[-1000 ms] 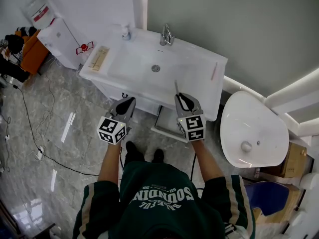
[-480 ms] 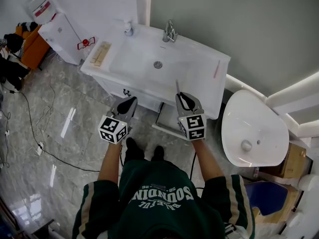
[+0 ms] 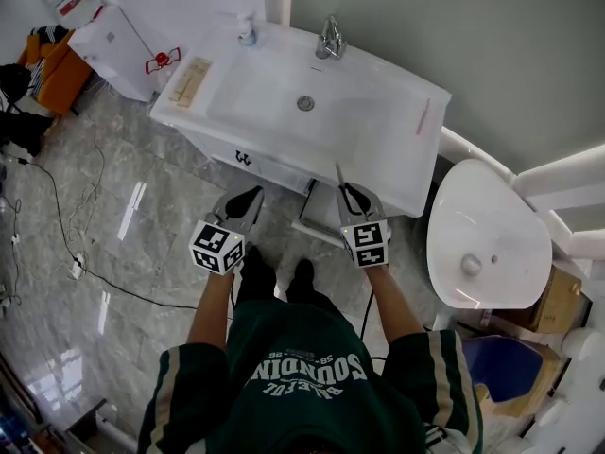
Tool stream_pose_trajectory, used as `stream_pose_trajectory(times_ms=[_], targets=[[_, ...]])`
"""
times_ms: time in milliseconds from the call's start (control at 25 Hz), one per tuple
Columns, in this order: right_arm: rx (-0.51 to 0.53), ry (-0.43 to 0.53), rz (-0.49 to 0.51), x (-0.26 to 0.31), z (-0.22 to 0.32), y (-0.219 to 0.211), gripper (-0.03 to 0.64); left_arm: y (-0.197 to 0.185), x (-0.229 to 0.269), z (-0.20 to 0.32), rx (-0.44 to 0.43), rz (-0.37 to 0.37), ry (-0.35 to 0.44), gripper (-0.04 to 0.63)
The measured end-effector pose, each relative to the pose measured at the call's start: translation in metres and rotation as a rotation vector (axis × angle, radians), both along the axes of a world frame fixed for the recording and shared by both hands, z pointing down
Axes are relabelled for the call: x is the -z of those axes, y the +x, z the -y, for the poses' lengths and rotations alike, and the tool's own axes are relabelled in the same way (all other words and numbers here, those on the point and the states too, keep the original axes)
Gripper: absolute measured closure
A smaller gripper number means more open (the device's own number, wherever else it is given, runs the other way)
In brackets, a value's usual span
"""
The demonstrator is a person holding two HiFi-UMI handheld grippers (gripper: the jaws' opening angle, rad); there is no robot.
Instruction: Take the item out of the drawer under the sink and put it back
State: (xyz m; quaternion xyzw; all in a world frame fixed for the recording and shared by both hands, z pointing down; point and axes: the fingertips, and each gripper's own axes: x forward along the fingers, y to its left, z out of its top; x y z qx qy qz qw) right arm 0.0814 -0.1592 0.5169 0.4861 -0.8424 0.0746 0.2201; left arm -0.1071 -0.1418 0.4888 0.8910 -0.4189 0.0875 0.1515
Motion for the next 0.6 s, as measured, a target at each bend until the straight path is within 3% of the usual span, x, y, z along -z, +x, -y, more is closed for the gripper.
stream_pose_trajectory(times_ms=[600], targets=[[0.091, -0.259, -0.143, -0.162, -0.044, 0.008, 0.569, 0.014, -0.07, -0.014, -0.033, 0.033, -0.134, 0.546]])
